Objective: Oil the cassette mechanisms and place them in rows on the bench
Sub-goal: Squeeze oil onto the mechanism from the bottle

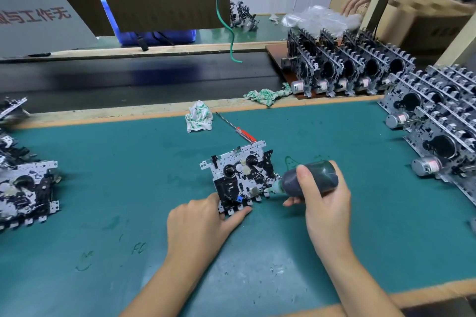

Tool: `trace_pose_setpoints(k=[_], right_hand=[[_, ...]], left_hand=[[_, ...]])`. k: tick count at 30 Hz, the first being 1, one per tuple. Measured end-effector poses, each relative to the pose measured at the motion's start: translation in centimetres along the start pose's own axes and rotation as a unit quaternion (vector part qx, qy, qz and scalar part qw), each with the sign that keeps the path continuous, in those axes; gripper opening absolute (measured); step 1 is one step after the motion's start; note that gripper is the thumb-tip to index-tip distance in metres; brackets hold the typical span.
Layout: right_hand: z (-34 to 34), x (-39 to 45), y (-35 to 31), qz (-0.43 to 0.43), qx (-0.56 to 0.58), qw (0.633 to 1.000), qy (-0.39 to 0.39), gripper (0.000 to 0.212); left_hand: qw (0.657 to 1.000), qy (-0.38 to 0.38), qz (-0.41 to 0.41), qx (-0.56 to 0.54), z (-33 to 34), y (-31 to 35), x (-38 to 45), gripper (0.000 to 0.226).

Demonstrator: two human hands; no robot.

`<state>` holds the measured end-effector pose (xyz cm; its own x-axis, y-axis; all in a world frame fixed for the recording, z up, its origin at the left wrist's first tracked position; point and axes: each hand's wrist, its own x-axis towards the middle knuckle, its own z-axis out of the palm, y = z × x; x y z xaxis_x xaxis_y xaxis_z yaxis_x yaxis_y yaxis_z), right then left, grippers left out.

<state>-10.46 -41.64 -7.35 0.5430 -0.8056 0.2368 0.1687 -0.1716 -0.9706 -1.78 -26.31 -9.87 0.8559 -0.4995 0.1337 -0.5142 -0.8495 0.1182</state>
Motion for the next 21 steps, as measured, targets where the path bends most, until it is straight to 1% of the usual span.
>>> trace_pose_setpoints(k=[4, 7, 10, 11, 12, 14, 17, 20, 21], right_hand=[[0.0, 0.1, -0.1, -0.001, -0.001, 1.0, 0.009, 0.027], [-0.1, 0.0, -0.3, -0.01, 0.023, 0.999, 0.03, 0.032], [-0.4, 0.2, -0.3, -0.015, 0.061, 0.995, 0.071, 0.019], [-0.6, 0.4, -0.3, -0.011, 0.073, 0.994, 0.081, 0.018], [-0.9, 0.7, -0.2, -0.007, 0.075, 0.994, 0.084, 0.021], [-1.2, 1.4, 0.1, 0.004, 0.042, 0.997, 0.068, 0.027], [-1.6, 2.8, 0.5, 0.034, -0.021, 0.999, 0.006, 0.033], [-1.6, 4.7, 0.5, 0.01, -0.09, 0.995, -0.052, 0.038], [-1.6, 5.5, 0.6, 0.0, -0.101, 0.993, -0.066, 0.038]], left_hand=[[1.0, 0.004, 0.0, -0.008, 0.0, 0.0, 0.0, 0.068], [1.0, 0.0, -0.001, -0.001, -0.3, 0.1, 0.0, 0.066], [1.0, 0.007, 0.007, 0.001, -0.3, 0.0, 0.0, 0.067], [1.0, 0.011, 0.011, 0.006, -0.3, 0.0, 0.0, 0.069], [1.0, 0.015, 0.014, 0.007, -0.3, 0.0, 0.0, 0.072], [1.0, 0.019, 0.022, 0.0, -0.6, -0.2, -0.1, 0.078], [0.999, 0.032, 0.024, -0.017, -1.0, -0.9, 0.1, 0.081], [0.998, 0.045, 0.029, -0.017, -1.2, -1.7, 0.1, 0.085], [0.998, 0.045, 0.029, -0.029, -1.3, -1.8, 0.2, 0.083]])
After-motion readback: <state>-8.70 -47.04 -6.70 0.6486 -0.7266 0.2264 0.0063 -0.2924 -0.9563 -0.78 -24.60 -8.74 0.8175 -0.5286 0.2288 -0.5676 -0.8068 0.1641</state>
